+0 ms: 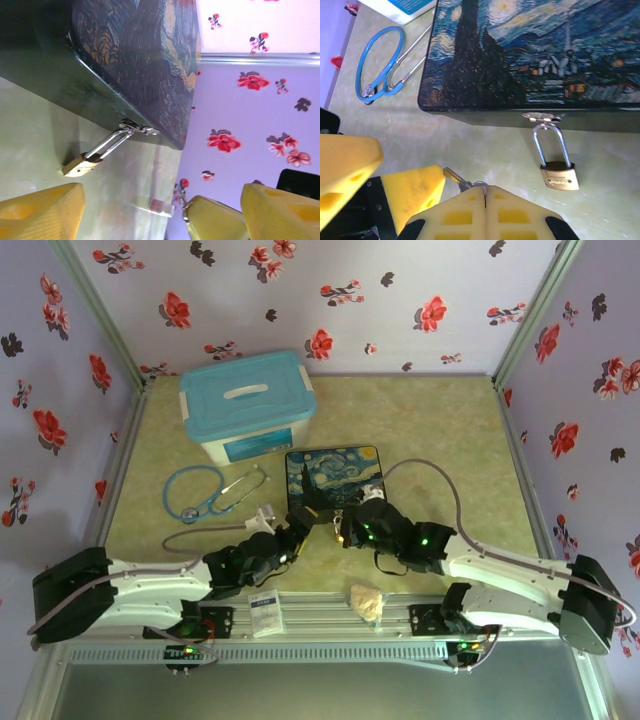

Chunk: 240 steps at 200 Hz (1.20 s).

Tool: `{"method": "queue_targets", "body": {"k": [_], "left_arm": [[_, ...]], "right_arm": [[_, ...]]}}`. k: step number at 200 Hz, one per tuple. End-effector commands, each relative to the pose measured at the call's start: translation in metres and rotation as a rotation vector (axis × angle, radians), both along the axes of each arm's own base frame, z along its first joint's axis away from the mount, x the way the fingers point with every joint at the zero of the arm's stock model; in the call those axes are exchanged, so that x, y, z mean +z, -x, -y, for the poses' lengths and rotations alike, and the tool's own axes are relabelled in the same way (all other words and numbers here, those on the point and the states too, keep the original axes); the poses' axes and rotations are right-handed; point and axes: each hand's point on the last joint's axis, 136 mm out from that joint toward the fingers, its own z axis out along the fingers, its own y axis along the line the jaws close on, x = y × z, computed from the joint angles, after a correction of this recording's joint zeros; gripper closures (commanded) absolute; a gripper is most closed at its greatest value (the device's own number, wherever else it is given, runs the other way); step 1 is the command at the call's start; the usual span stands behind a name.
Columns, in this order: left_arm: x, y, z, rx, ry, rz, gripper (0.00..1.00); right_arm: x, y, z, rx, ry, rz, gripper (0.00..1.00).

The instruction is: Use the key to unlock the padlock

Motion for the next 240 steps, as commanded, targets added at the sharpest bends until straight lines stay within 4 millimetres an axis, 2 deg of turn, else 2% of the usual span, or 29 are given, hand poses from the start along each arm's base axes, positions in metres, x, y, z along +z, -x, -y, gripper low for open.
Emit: {"method": "queue_targets", "body": {"k": [1,7,38,71,85,108,130,133,143,178,194,203,208,215,222,240], "left_arm": [[0.011,-0.007,-0.002,0.064,0.068,0.006,0.21],[0.021,-0.009,0.004,0.064,0.091,0.012,0.24],[0.015,-0.012,0.005,0.079,0.082,0.021,0.45],[0.008,-0.016,0.002,0.101,0.049,0.041,0.48],[0.007,-0.016,0.005,0.095,0.033,0.047,0.55],[0.010,-0.016,0.010,0.080,0.040,0.055,0.74],[0.008,-0.016,0.011,0.075,0.025,0.063,0.79],[0.007,-0.016,0.011,0.075,0.020,0.064,0.81],[0.004,-0.016,0.010,0.076,0.009,0.060,1.00],[-0.001,-0.018,0.003,0.100,-0.022,0.070,1.00],[0.002,-0.020,-0.001,0.108,-0.045,0.094,1.00],[0.007,-0.020,-0.003,0.107,-0.064,0.119,1.00],[0.009,-0.021,-0.004,0.107,-0.077,0.132,1.00],[0.014,-0.021,-0.004,0.098,-0.094,0.157,1.00],[0.020,-0.021,-0.004,0.090,-0.109,0.190,1.00],[0.040,-0.021,-0.004,0.071,-0.123,0.280,1.00]], "right_arm": [[0.012,-0.005,-0.016,0.010,-0.031,0.046,1.00],[0.012,-0.003,-0.019,0.016,-0.039,0.044,1.00],[0.010,0.001,-0.027,0.034,-0.046,0.045,1.00],[0.004,0.006,-0.034,0.044,-0.071,0.028,1.00],[0.000,0.008,-0.036,0.052,-0.067,0.021,1.00],[-0.006,0.008,-0.040,0.053,-0.075,0.012,1.00],[-0.009,0.008,-0.042,0.052,-0.074,0.009,1.00],[-0.008,0.008,-0.043,0.053,-0.076,0.010,1.00],[-0.008,0.008,-0.044,0.055,-0.076,0.012,1.00],[-0.009,0.008,-0.039,0.051,-0.064,0.019,1.00],[-0.006,0.008,-0.034,0.041,-0.081,0.026,0.85],[-0.001,0.009,-0.030,0.031,-0.106,0.030,0.65],[0.001,0.009,-0.029,0.032,-0.128,0.033,0.49],[0.007,0.010,-0.029,0.039,-0.179,0.036,0.36],[0.014,0.012,-0.029,0.051,-0.255,0.039,0.32],[0.033,0.013,-0.029,0.073,-0.451,0.043,0.31]]}}
